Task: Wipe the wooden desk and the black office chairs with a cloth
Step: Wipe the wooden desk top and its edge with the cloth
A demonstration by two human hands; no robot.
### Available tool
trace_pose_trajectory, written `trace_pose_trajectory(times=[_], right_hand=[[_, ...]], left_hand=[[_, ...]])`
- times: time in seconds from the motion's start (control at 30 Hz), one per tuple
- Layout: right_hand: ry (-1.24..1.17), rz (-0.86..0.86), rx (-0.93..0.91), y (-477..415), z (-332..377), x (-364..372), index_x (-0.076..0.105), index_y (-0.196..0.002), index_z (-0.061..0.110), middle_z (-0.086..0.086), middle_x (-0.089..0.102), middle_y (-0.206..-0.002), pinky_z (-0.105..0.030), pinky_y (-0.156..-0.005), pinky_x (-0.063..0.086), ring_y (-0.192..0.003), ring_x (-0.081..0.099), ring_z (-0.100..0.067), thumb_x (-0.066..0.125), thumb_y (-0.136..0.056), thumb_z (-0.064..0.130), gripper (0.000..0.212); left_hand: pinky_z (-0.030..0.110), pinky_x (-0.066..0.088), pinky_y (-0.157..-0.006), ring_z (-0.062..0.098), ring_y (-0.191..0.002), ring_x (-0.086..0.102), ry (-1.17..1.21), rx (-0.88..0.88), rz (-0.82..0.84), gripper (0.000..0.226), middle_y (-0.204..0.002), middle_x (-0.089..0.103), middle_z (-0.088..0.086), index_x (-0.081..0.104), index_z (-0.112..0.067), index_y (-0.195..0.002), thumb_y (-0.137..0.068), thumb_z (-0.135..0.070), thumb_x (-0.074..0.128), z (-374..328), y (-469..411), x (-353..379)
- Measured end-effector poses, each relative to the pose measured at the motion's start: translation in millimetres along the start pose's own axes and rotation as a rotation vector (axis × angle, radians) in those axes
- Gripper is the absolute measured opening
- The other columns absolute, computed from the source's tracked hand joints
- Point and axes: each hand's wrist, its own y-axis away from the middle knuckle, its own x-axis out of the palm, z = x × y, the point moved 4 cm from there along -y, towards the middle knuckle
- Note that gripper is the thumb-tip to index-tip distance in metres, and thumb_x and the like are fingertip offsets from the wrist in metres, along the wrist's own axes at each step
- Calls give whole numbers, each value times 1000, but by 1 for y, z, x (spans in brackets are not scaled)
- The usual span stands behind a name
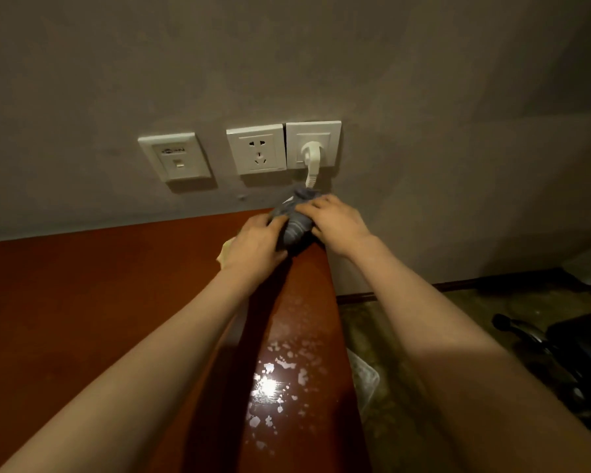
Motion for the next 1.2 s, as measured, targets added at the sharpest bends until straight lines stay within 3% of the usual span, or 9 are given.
trace_pose_trajectory(times=[0.13, 0.23, 0.37, 0.57, 0.67, 0.83, 0.93, 1.07, 1.2], right_hand=[[-310, -21, 238, 16, -44, 16, 42, -140, 20, -14, 53, -134, -37, -97, 41, -122, 49, -33, 54, -88, 9, 54], [-554, -19, 292, 41, -45, 34, 50, -130, 14, -16, 61, -121, -34, -86, 43, -112, 55, -34, 55, -85, 4, 46], [-669, -20, 315, 71, -37, 43, 55, -122, 15, -16, 64, -112, -38, -81, 48, -104, 59, -33, 56, -81, 1, 44], [-723, 60, 263, 127, -23, 50, 55, -118, 16, -14, 63, -108, -38, -80, 48, -100, 59, -32, 54, -82, -3, 41], [-725, 75, 239, 154, -17, 54, 55, -122, 17, -13, 65, -109, -38, -82, 48, -101, 59, -32, 54, -81, -3, 45], [-710, 116, 165, 191, -9, 58, 54, -125, 19, -11, 64, -110, -37, -83, 48, -102, 59, -29, 55, -84, -1, 46], [-645, 173, 120, 211, -5, 61, 52, -124, 21, -10, 62, -112, -42, -86, 49, -104, 58, -30, 56, -85, 2, 43], [-558, 259, 56, 240, 2, 62, 42, -138, 20, -11, 54, -128, -43, -97, 44, -117, 51, -31, 53, -89, 4, 53], [-362, 344, -90, 265, 3, 57, 35, -142, 16, -13, 49, -130, -46, -95, 44, -117, 49, -34, 46, -91, 1, 55]], left_hand=[[37, 36, -99, 32, -123, 44, -95, 164, 88, 52, -136, 45, 12, 42, -14, -138, -88, -14, 57, -37, -37, -4], [36, 41, -90, 31, -115, 51, -139, 238, 191, 40, -126, 52, 12, 53, -14, -129, -89, -13, 54, -58, -48, -9], [37, 42, -85, 31, -111, 53, -164, 266, 257, 40, -120, 54, 11, 54, -17, -128, -88, -15, 55, -72, -20, -7], [31, 40, -71, 28, -96, 57, -157, 283, 337, 21, -102, 57, 7, 64, -14, -105, -87, -18, 55, -97, 35, -2], [28, 38, -66, 23, -84, 55, -170, 265, 375, 3, -87, 47, 1, 53, -16, -86, -88, -17, 53, -111, 62, 1], [32, 48, -67, 23, -81, 58, -185, 193, 422, 9, -85, 49, 1, 59, -13, -90, -88, -16, 51, -127, 95, 10], [28, 45, -62, 20, -76, 55, -179, 156, 452, 11, -85, 48, 0, 60, -11, -93, -88, -14, 51, -136, 117, 14], [25, 40, -61, 17, -72, 47, -186, 114, 502, 13, -80, 42, -3, 59, -10, -99, -91, -13, 49, -157, 153, 13], [29, 44, -72, 23, -92, 56, -251, 38, 521, 14, -100, 49, 5, 56, -8, -102, -90, -12, 49, -185, 185, 20]])
